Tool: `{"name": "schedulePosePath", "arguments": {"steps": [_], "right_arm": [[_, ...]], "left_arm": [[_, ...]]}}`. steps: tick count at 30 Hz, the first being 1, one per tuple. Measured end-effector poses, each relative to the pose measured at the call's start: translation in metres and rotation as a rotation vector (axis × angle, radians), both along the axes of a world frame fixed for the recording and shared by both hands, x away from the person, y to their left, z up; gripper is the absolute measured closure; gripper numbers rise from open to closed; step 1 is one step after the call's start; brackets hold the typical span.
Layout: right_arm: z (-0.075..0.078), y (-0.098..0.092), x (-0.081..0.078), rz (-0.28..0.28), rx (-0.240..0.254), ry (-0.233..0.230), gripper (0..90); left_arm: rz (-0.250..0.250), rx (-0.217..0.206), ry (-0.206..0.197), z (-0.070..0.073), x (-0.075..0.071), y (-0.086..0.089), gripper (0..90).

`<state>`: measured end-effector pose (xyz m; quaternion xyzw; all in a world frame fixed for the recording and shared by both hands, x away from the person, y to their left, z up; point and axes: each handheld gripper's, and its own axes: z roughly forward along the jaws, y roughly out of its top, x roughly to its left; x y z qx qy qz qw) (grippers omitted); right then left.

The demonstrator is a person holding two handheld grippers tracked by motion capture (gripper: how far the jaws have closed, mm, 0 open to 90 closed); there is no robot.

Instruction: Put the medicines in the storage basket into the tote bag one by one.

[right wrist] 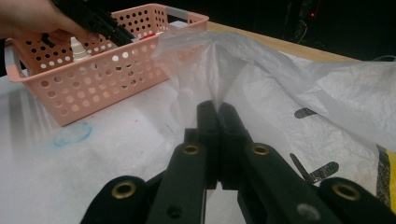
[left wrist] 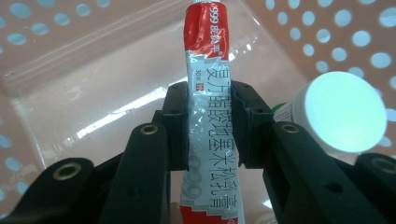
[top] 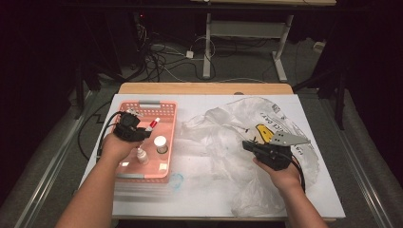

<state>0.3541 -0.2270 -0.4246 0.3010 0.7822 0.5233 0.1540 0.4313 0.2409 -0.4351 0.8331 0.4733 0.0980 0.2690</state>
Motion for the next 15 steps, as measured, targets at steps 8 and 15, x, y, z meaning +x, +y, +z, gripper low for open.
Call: {"name": "schedulePosePath", "arguments": {"steps": [8, 15], "right_arm": [[0.0, 0.002, -0.001, -0.001, -0.001, 0.003, 90.0], [0.001, 0.003, -0.001, 0.005, -0.002, -0.001, 90.0]], "left_arm": [[0.039, -0.029, -0.063, 0.013, -0.017, 0.007, 67.7], [0.054, -0.072, -0.091, 0.02, -0.033, 0.02, 67.7]]}}
